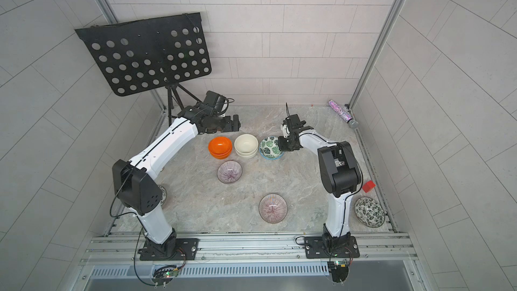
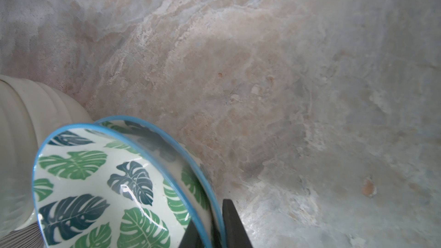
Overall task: Stack the bowls
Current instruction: Move the bowl to the center of the board, then pick up the bowl from the center of the board.
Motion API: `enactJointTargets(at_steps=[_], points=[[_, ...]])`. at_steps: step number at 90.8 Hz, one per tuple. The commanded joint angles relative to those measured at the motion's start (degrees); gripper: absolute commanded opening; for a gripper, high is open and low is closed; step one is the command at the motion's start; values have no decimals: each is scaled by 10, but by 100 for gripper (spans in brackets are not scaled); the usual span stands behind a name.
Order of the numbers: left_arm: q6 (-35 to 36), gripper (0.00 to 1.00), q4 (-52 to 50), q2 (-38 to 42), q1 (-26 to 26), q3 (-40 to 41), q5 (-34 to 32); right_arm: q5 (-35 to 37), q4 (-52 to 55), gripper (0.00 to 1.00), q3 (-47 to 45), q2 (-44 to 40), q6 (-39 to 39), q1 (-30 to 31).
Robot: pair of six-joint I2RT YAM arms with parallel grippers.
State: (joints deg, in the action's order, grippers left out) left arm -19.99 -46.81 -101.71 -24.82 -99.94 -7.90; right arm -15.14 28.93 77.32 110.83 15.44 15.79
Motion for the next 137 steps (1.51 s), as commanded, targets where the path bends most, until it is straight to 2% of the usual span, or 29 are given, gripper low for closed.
enactJointTargets(at_steps=[1,22,46,64,79,102,119,137], points=[[3,100,-1,22,4,8,8,12,8,17,-4,0,-10,4],[1,100,0,21,5,9,13,14,10,20,-12,-6,-9,5],[2,100,-3,28,5,9,12,23,8,31,-17,-20,-6,5],[16,100,-46,43,5,17,10,41,18,41,-24,-80,-6,0],[-2,99,-56,111,5,113,2,59,36,45,-24,-149,-10,-8],[-93,91,-24,203,4,318,-5,60,57,46,-27,-201,-9,-6],[-129,86,34,181,4,410,12,63,72,47,-24,-214,-15,2],[-134,76,92,156,3,430,18,61,67,47,-27,-208,-15,6]])
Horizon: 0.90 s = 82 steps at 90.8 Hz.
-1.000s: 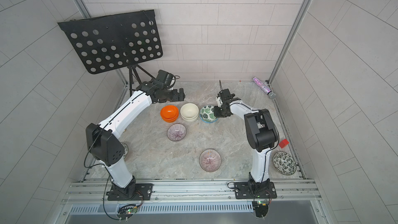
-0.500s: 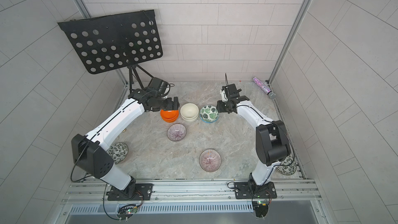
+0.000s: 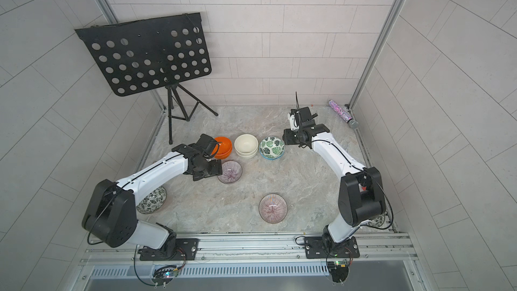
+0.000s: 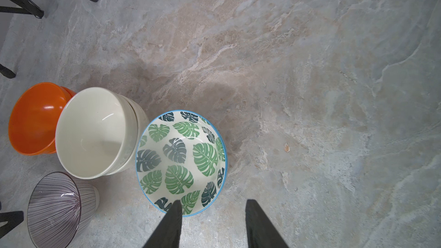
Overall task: Stack the bowls
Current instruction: Pick up the bowl from the center of the board.
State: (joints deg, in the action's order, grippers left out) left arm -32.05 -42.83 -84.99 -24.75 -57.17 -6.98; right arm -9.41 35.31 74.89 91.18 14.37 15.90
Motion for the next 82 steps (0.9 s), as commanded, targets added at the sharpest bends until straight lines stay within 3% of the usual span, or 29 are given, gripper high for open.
enactJointTargets(at_steps=[1,21,47,67,82], points=[[-14,75,54,-13,2,2,9,4,4,46,-3,-11,-5,5],[-10,58,68,-54,-2,-1,14,1,-6,46,-9,-4,-2,10],[-17,21,82,-61,-15,14,18,1,-8,46,-17,-6,-3,11],[-12,1,74,-46,-25,9,28,0,-9,46,-28,-15,-2,11],[-9,0,60,-25,-36,-10,39,1,-1,46,-28,-29,-5,15]])
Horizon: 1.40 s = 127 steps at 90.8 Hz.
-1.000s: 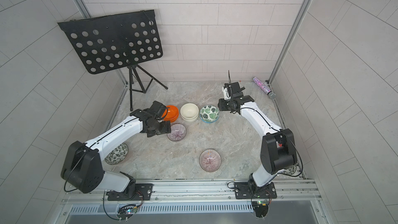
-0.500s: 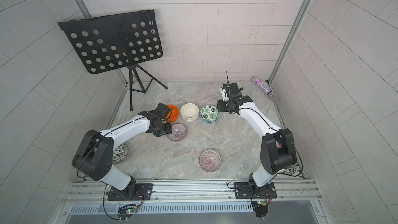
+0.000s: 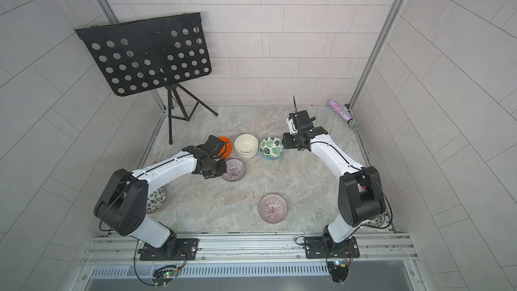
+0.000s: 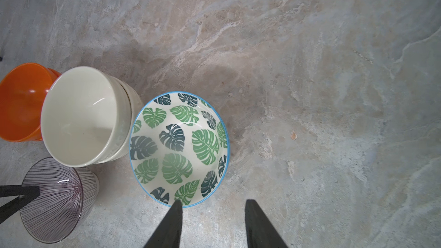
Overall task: Stack the bowls
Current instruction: Pick up the bowl from the center of the board.
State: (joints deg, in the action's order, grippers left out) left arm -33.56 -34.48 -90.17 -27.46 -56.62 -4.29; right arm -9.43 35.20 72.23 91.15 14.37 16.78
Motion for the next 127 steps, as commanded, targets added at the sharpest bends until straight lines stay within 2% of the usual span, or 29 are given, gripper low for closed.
enactJointTargets(at_steps=[1,18,43,69,104,116,127], points=[[7,0,-24,29,-11,-18,12,1,1,46,-1,-31,-5,6],[13,0,-59,41,-47,-92,7,5,19,46,7,-71,-8,42],[23,0,-86,-17,-83,-224,7,21,26,45,11,-124,3,113],[43,0,-101,-84,-107,-331,6,19,13,43,1,-111,9,121],[57,0,-112,-113,-130,-384,3,27,22,38,14,-71,12,120],[58,0,-114,-120,-138,-394,6,31,27,32,18,-59,11,118],[60,0,-115,-131,-142,-403,9,30,27,13,14,-58,9,116]])
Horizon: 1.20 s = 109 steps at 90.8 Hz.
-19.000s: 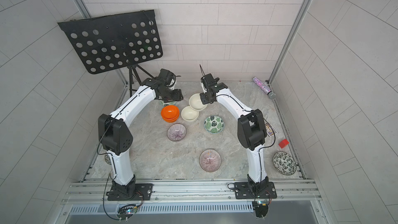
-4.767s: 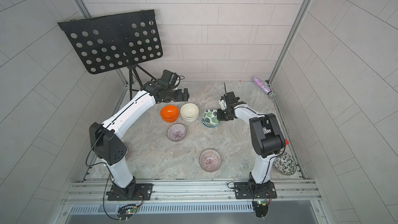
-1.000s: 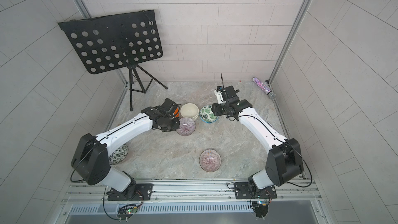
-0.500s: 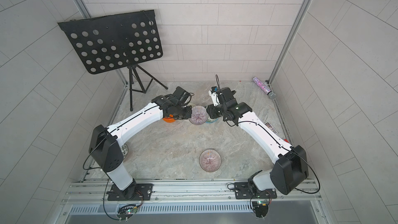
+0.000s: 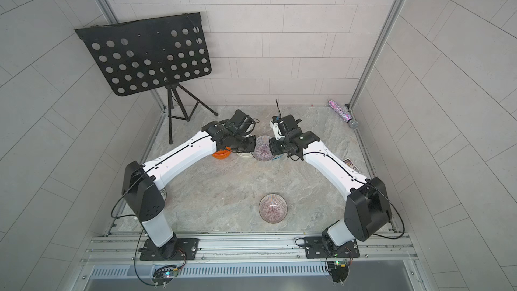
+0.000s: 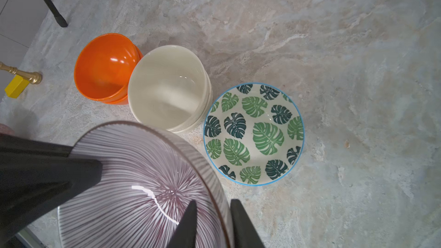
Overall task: Stack the bowls
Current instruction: Pick up the bowl from the center of the board, then place the bowl at the center of the board.
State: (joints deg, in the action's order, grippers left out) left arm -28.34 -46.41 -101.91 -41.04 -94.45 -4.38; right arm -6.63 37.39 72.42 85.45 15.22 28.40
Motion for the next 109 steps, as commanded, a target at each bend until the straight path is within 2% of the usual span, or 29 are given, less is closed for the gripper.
enactJointTargets(at_steps=[1,4,9,16,20,25,29,34,52,69,88,109], points=[[9,0,4,-13,-7,-25,10,2,5,11,12,-1,1,-1],[9,5,3,-17,-8,-28,11,-1,7,6,11,-1,0,-3],[9,25,1,-22,-8,-34,10,-6,11,0,8,-1,-2,-9],[13,43,-3,-29,-8,-43,10,-19,16,0,3,-1,-5,-22],[17,59,-6,-31,-8,-51,7,-29,18,0,-2,-2,-6,-32],[22,73,-12,-32,-8,-62,2,-39,20,0,-7,-1,-7,-48],[26,84,-21,-32,-8,-73,-4,-46,23,0,-11,1,-9,-66],[32,92,-30,-30,-8,-89,-12,-52,24,0,-17,2,-11,-92],[53,98,-38,0,-6,-90,-56,-84,4,0,-46,9,0,-192],[70,100,-42,21,-4,-47,-71,-86,-15,0,-56,47,2,-249],[72,100,-33,40,-3,4,-63,-92,-44,0,-59,96,7,-271],[70,100,-40,44,-3,16,-72,-87,-56,0,-44,143,9,-274]])
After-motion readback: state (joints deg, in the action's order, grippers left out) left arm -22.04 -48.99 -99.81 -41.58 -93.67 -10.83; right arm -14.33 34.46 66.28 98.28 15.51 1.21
